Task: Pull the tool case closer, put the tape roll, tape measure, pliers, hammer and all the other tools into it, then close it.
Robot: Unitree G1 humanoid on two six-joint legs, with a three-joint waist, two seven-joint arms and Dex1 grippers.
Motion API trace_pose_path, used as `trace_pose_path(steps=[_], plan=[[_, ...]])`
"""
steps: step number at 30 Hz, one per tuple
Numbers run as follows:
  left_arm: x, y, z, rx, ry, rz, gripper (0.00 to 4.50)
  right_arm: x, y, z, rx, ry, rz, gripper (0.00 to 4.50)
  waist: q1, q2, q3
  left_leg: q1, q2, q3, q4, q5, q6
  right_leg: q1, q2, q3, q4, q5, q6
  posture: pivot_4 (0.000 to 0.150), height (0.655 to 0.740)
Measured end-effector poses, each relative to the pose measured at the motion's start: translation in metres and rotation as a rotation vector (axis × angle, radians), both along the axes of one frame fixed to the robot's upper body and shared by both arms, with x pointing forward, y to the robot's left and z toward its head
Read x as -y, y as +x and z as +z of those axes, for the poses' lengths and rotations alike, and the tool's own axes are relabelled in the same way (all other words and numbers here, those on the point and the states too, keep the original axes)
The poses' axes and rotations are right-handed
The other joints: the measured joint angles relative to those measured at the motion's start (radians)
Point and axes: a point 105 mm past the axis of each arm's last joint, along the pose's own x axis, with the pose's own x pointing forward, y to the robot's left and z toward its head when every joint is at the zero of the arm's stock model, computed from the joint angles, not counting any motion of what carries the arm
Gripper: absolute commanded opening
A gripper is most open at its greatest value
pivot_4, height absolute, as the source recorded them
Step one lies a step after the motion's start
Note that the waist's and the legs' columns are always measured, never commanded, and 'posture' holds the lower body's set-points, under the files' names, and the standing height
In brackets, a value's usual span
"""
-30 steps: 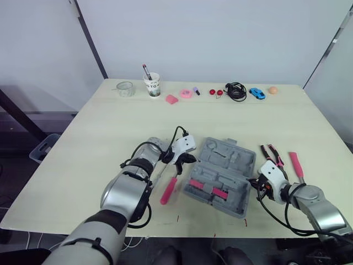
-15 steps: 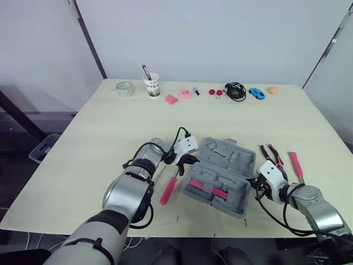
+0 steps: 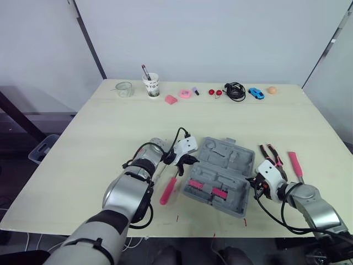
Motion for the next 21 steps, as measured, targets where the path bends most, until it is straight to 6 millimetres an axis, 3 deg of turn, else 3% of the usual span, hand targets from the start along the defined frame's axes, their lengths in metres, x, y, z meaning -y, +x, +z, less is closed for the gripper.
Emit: trace_pose_path(steps=[21], plan=[[-0.006,-0.016,-0.005,-0.128,-0.034,-0.073,0.06,0.000,-0.002,-0.001,-0.010,0.037,0.040,0.00,0.000,0.000,0.000,0.000,0.000,0.000,0.000,0.000,0.000,0.000,0.000,0.000,0.000,0.000,0.000,0.150,0.7400]])
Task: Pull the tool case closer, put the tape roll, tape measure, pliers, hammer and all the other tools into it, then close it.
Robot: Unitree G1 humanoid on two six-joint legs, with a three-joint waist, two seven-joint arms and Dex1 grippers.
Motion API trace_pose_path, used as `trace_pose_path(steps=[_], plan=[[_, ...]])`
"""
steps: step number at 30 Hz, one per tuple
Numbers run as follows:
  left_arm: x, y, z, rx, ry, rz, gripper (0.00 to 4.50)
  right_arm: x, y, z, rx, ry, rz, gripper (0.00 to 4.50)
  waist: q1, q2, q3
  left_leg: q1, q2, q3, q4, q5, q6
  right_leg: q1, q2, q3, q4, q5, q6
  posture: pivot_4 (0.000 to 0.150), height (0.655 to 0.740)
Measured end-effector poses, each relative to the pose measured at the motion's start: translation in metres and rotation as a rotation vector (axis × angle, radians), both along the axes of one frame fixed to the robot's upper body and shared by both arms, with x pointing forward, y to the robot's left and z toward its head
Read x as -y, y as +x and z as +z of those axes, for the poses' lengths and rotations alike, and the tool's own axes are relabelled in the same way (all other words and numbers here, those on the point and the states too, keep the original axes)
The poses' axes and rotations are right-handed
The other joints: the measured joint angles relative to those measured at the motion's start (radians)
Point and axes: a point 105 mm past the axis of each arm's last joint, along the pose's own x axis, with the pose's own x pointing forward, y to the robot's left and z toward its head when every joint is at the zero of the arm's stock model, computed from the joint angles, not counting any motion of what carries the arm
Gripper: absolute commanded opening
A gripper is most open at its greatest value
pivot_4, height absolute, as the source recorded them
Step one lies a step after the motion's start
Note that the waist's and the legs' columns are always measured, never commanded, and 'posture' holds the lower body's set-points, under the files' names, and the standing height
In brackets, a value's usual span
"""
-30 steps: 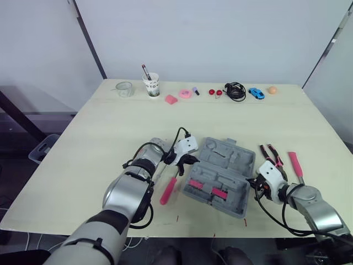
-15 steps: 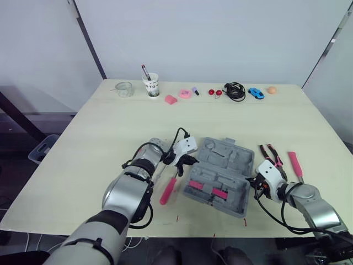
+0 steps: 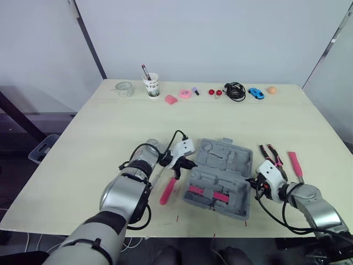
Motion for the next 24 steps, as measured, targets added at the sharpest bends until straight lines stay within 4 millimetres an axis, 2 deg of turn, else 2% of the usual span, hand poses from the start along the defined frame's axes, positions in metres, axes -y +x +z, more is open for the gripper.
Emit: trace_pose_path(steps=[9,15,24], plan=[[-0.002,-0.006,0.000,-0.032,0.018,-0.056,0.06,0.000,-0.003,0.000,-0.017,0.010,0.042,0.00,0.000,0.000,0.000,0.000,0.000,0.000,0.000,0.000,0.000,0.000,0.000,0.000,0.000,0.000,0.000,0.150,0.7400],[-0.003,-0.016,-0.002,-0.113,0.025,-0.100,0.06,0.001,-0.005,0.002,-0.030,0.024,0.062,0.00,0.000,0.000,0.000,0.000,0.000,0.000,0.000,0.000,0.000,0.000,0.000,0.000,0.000,0.000,0.000,0.150,0.7400],[-0.003,-0.022,-0.004,-0.097,0.031,-0.137,0.06,0.006,-0.016,-0.001,-0.072,0.035,0.091,0.00,0.000,0.000,0.000,0.000,0.000,0.000,0.000,0.000,0.000,0.000,0.000,0.000,0.000,0.000,0.000,0.150,0.7400]])
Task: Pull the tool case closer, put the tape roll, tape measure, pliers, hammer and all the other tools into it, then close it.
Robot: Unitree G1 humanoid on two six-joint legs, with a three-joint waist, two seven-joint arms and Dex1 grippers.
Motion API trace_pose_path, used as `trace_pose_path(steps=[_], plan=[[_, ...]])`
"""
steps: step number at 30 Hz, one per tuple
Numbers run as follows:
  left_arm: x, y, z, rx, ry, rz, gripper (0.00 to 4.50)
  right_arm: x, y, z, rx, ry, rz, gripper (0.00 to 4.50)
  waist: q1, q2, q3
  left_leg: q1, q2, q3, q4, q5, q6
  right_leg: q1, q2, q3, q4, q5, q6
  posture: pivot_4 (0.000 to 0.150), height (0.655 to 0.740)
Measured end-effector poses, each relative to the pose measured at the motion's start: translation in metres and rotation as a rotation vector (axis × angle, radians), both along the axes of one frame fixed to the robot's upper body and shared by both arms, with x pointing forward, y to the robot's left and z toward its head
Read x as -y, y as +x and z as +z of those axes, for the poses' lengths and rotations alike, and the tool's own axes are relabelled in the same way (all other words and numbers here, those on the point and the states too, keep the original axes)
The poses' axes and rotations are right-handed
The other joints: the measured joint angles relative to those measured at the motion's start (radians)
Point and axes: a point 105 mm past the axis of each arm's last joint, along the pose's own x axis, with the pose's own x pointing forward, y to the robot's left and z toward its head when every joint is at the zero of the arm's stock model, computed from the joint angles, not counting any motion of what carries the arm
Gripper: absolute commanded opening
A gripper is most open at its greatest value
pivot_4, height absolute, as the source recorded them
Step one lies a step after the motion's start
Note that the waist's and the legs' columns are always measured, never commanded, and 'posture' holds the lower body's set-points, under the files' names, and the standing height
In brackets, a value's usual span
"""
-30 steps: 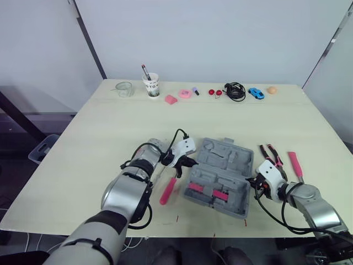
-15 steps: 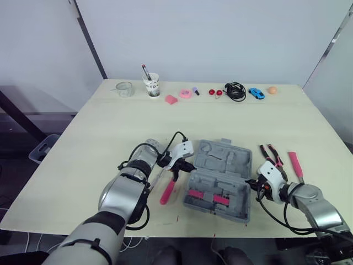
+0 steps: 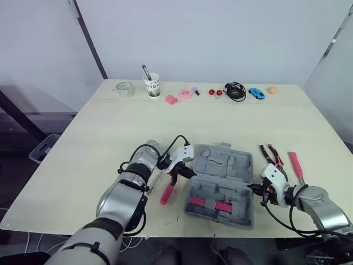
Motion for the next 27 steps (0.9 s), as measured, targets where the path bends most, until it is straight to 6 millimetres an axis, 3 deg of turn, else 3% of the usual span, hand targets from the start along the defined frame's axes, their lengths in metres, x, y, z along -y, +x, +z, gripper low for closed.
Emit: trace_pose_path(steps=[27], plan=[[-0.018,-0.044,-0.010,0.049,-0.040,0.073,0.06,-0.007,-0.006,0.008,0.016,0.016,0.052,0.00,0.001,0.001,0.000,0.002,0.000,0.001,0.001,0.000,0.000,0.000,0.000,0.002,0.002,0.000,0.000,0.150,0.7400]])
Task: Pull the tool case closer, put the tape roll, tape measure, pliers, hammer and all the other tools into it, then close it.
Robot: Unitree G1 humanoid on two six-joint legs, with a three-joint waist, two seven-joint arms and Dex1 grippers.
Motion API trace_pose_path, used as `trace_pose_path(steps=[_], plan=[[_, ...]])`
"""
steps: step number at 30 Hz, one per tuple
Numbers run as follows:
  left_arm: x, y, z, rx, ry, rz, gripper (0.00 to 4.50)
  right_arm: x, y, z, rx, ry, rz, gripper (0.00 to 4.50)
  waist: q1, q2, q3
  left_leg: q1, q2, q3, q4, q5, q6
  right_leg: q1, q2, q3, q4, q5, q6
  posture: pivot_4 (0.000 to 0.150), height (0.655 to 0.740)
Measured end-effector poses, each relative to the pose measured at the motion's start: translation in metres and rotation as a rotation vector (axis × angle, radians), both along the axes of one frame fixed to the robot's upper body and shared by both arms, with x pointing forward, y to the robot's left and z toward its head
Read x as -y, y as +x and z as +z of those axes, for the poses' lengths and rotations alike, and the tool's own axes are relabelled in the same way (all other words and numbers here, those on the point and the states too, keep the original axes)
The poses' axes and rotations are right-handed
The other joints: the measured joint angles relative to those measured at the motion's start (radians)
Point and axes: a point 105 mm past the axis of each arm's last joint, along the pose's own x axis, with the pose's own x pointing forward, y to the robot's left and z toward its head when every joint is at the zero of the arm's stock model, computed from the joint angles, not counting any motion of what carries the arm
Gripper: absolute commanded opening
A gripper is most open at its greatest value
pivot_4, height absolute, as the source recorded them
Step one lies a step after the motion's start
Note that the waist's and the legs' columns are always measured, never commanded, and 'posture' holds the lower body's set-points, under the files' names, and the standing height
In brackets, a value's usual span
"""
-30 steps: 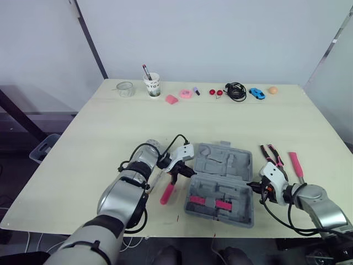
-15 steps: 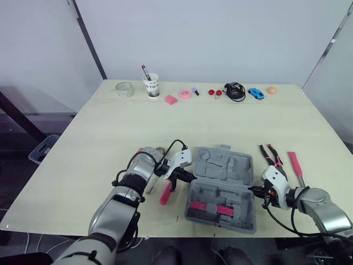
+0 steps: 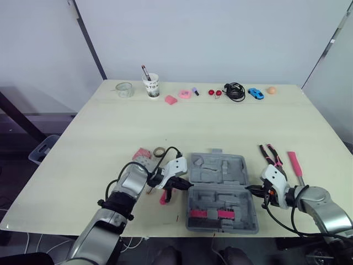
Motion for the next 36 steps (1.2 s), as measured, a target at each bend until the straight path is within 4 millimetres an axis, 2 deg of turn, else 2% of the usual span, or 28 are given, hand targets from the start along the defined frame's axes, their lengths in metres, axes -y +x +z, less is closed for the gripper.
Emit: trace_pose_path(steps=[25,32,36], plan=[[-0.007,-0.011,-0.002,-0.024,0.007,0.004,0.06,-0.007,-0.010,-0.006,-0.026,0.003,0.021,0.00,0.001,0.000,0.000,0.000,0.000,0.000,0.000,0.000,0.000,0.000,0.000,0.000,0.000,0.000,0.000,0.150,0.7400],[-0.012,-0.017,-0.001,-0.032,0.021,0.001,0.06,-0.013,-0.015,-0.007,-0.043,0.013,0.042,0.00,0.001,0.000,0.000,0.000,0.000,0.000,0.000,0.000,0.000,0.000,0.000,0.000,0.000,0.000,0.000,0.150,0.7400],[-0.022,-0.022,-0.001,-0.033,0.041,0.002,0.06,-0.022,-0.021,-0.009,-0.054,0.024,0.065,0.00,0.000,0.000,0.000,0.000,0.000,0.000,0.000,0.000,0.000,0.000,0.000,0.000,0.000,0.000,0.000,0.150,0.7400]])
